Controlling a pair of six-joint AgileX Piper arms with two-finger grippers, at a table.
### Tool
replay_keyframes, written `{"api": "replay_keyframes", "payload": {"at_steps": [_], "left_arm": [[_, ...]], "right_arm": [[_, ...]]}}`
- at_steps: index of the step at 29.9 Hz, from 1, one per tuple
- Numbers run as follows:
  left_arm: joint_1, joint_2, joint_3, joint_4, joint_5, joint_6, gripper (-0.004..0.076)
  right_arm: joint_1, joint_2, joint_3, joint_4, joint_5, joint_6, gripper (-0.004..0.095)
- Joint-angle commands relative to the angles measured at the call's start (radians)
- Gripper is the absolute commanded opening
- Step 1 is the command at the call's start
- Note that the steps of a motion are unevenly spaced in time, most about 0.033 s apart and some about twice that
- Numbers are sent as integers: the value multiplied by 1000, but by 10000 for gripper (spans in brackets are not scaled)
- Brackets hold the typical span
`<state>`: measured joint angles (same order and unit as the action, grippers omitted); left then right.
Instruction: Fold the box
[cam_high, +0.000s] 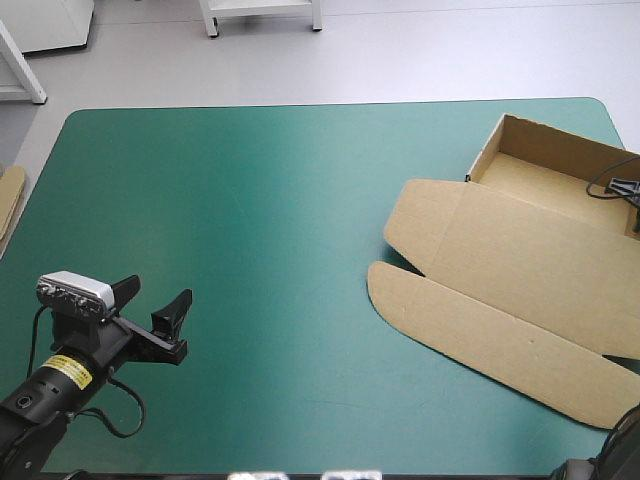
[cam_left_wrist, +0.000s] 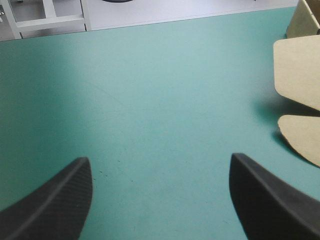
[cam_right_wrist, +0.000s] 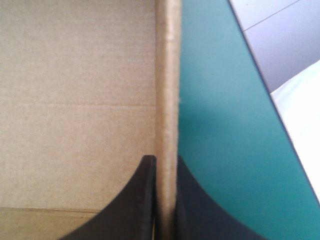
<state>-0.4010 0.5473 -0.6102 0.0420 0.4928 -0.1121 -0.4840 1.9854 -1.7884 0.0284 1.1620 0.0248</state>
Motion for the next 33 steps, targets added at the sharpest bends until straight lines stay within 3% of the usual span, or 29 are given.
{"api": "replay_keyframes", "payload": {"at_steps": [1, 7, 30, 33], "left_arm": [[1, 2, -27, 3, -70, -2, 546], [1, 2, -27, -2, -77, -2, 546], [1, 2, -27, -20, -91, -2, 546], [1, 2, -27, -20, -91, -2, 546]], "right_arm": [[-55, -61, -29, -13, -12, -5, -19], [-106, -61, -29, -10, -32, -5, -17], [-106, -7, -29, 12, -92, -25, -14], [-106, -7, -29, 18, -88, -35, 64]]}}
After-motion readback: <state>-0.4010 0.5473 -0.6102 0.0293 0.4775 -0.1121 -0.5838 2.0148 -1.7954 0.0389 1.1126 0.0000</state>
